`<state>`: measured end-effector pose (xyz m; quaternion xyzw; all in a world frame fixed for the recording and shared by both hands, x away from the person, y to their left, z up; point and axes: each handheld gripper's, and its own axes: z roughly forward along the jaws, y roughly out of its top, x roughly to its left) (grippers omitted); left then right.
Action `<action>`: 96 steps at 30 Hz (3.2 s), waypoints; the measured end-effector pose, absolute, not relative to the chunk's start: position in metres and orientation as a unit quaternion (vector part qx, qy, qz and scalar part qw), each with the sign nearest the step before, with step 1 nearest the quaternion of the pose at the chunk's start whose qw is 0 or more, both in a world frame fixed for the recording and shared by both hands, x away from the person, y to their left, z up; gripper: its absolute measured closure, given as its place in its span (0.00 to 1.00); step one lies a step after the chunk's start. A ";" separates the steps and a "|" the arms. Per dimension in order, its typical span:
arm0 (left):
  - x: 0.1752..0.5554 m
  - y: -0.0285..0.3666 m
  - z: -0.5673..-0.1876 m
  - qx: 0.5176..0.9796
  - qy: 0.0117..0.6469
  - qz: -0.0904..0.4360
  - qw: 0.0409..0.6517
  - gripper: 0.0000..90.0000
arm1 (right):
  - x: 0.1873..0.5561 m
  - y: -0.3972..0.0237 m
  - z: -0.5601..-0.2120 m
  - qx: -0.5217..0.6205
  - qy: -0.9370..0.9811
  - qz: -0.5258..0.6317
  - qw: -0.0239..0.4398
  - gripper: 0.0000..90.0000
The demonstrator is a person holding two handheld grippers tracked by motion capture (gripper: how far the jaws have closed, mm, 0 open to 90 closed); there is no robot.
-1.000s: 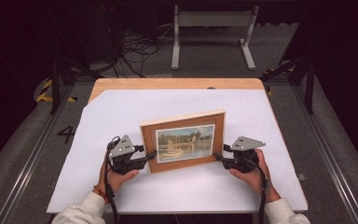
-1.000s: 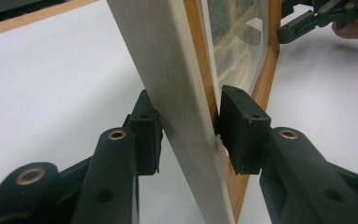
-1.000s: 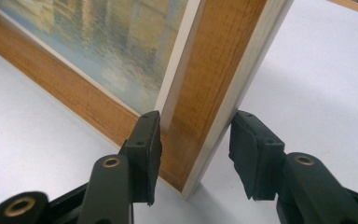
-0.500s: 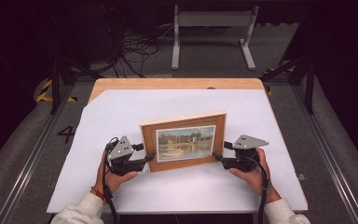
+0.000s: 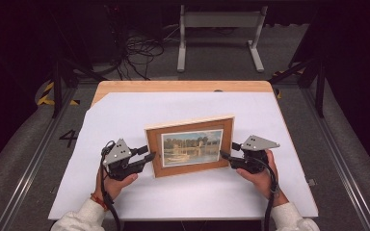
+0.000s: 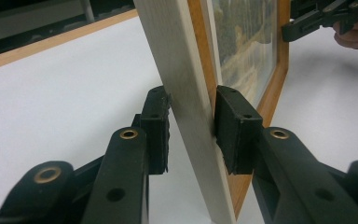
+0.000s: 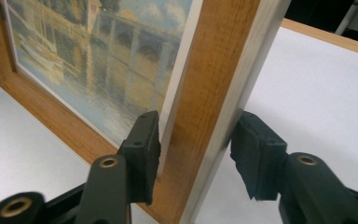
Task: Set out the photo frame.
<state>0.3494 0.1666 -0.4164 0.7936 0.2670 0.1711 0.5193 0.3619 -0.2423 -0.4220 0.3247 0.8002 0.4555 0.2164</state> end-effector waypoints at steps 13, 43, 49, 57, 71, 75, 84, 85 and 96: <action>0.361 0.166 -0.418 0.789 0.279 0.149 0.527 0.73 | 0.354 -0.244 -0.422 0.325 0.804 0.443 0.225 0.66; 0.377 0.153 -0.425 0.800 0.277 0.149 0.511 0.68 | 0.345 -0.248 -0.422 0.321 0.811 0.426 0.240 0.67; 0.377 0.154 -0.425 0.799 0.281 0.148 0.511 0.68 | 0.346 -0.249 -0.422 0.320 0.810 0.429 0.239 0.67; 0.374 0.152 -0.426 0.802 0.283 0.154 0.504 0.68 | 0.347 -0.249 -0.421 0.322 0.804 0.437 0.242 0.67; 0.373 0.158 -0.429 0.809 0.284 0.151 0.491 0.63 | 0.345 -0.249 -0.421 0.321 0.804 0.434 0.249 0.66; 0.369 0.156 -0.431 0.825 0.272 0.167 0.467 0.60 | 0.343 -0.247 -0.420 0.318 0.806 0.428 0.256 0.66; 0.365 0.152 -0.433 0.837 0.264 0.176 0.446 0.52 | 0.341 -0.246 -0.418 0.308 0.811 0.415 0.273 0.66; 0.364 0.153 -0.433 0.838 0.263 0.179 0.444 0.52 | 0.340 -0.246 -0.417 0.307 0.811 0.414 0.275 0.66; 0.354 0.160 -0.432 0.847 0.254 0.196 0.423 0.42 | 0.335 -0.246 -0.415 0.304 0.814 0.407 0.282 0.63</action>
